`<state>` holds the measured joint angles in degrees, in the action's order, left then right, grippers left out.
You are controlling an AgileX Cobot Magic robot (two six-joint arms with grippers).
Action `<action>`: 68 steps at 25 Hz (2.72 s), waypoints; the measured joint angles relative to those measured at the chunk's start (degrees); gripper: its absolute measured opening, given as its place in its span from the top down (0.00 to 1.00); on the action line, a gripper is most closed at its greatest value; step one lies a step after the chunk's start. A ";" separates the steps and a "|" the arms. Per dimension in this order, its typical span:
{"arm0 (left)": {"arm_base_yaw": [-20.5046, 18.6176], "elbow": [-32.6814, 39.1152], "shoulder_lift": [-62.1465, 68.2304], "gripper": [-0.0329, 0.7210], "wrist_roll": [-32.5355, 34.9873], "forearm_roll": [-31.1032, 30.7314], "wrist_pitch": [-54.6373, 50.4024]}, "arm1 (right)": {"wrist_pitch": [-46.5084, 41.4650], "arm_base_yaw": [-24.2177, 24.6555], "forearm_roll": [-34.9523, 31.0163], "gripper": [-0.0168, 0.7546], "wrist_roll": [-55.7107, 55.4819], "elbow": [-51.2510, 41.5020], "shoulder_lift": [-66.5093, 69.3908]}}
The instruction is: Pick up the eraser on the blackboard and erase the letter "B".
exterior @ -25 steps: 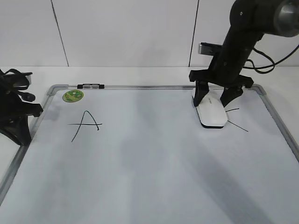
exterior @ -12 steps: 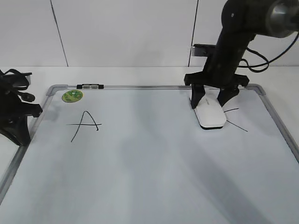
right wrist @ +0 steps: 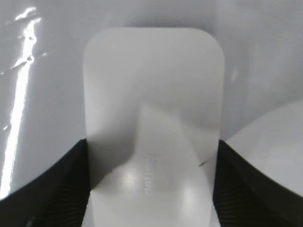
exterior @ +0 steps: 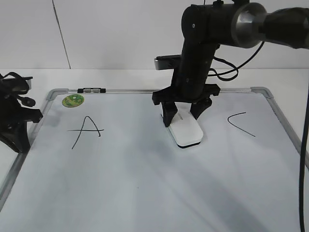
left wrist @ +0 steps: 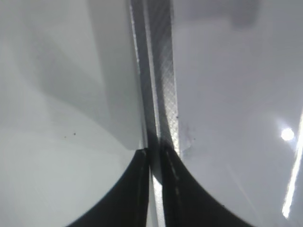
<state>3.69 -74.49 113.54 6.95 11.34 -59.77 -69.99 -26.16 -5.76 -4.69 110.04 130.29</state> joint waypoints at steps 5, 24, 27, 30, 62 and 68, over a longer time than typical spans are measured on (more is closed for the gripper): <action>0.00 0.00 0.00 0.90 0.00 -0.24 -0.08 | 0.00 -0.05 -0.05 0.29 0.84 0.00 -0.23; 0.00 0.00 0.00 0.90 0.00 -0.11 -0.12 | -0.24 14.92 -3.55 0.29 2.08 -9.35 -19.64; 0.00 0.00 0.00 0.90 -0.10 -0.11 -0.12 | -0.24 19.73 -3.45 0.30 2.40 -14.37 -24.14; 0.00 0.00 0.00 0.90 -0.10 -0.11 -0.12 | -0.24 24.15 -3.34 0.30 3.90 -20.33 -27.68; 0.00 0.00 0.07 0.90 -0.10 0.50 -0.01 | 11.82 26.43 1.03 0.30 11.47 -37.17 -22.93; 0.00 0.00 0.07 0.90 -0.10 0.60 0.09 | 12.04 27.10 1.27 0.30 11.25 -37.17 -22.93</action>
<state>3.69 -74.49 113.61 6.84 11.94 -59.69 -57.94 0.94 -4.48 6.56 72.87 107.36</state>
